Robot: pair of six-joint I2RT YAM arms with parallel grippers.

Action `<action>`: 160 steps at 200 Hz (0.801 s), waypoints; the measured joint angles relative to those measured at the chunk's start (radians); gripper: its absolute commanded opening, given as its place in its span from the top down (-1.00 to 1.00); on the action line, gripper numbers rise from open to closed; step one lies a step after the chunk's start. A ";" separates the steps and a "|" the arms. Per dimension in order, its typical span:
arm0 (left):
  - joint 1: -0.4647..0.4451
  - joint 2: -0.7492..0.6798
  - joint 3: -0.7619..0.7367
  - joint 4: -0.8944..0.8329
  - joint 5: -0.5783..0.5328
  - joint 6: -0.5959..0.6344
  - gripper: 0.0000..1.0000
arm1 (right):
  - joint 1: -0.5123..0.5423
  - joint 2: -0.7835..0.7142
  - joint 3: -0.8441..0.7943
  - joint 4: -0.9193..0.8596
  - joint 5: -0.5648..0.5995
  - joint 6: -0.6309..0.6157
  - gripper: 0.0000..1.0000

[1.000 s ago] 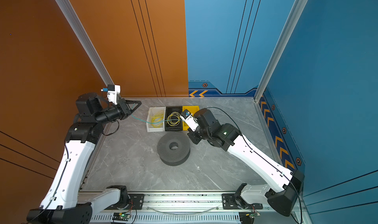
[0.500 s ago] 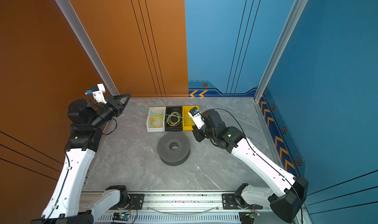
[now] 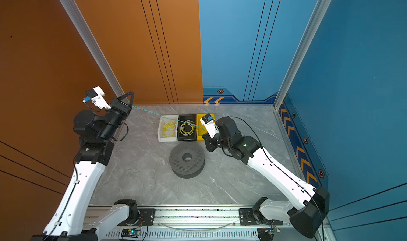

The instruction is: Wrap the cables

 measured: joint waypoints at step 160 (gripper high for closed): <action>-0.245 -0.013 0.000 -0.395 0.008 0.238 -0.53 | -0.106 0.257 0.285 -0.089 -0.024 0.206 1.00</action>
